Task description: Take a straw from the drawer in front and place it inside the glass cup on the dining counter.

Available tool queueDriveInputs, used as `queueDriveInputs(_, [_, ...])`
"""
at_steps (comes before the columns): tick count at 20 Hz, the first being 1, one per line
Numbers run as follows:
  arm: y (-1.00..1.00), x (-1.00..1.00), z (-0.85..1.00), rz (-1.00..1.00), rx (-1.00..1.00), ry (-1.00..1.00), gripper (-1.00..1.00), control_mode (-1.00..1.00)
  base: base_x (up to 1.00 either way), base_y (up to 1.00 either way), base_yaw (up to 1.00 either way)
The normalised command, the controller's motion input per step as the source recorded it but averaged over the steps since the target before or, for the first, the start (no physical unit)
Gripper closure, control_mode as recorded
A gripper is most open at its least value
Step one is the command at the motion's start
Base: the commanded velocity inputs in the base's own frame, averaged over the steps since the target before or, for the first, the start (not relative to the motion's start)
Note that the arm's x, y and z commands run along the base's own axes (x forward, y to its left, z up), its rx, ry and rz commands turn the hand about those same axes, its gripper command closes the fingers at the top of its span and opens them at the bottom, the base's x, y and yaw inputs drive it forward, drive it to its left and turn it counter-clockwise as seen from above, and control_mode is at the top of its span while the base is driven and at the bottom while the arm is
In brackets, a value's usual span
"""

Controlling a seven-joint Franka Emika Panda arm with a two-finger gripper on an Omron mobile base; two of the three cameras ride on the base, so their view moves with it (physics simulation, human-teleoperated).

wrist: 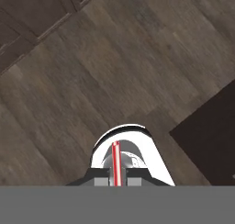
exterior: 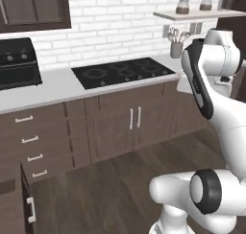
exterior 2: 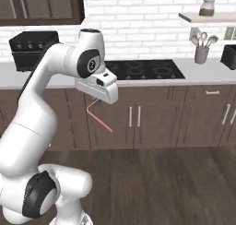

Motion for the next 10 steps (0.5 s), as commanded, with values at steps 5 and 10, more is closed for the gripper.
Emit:
queueDriveInputs(5, [0.00, 0.00, 0.00, 0.00, 0.00, 0.00, 1.00, 1.00, 1.00, 0.06, -0.27])
queueDriveInputs(10, [0.00, 0.00, 0.00, 0.00, 0.00, 0.00, 1.00, 1.00, 0.81, 0.00, -0.54])
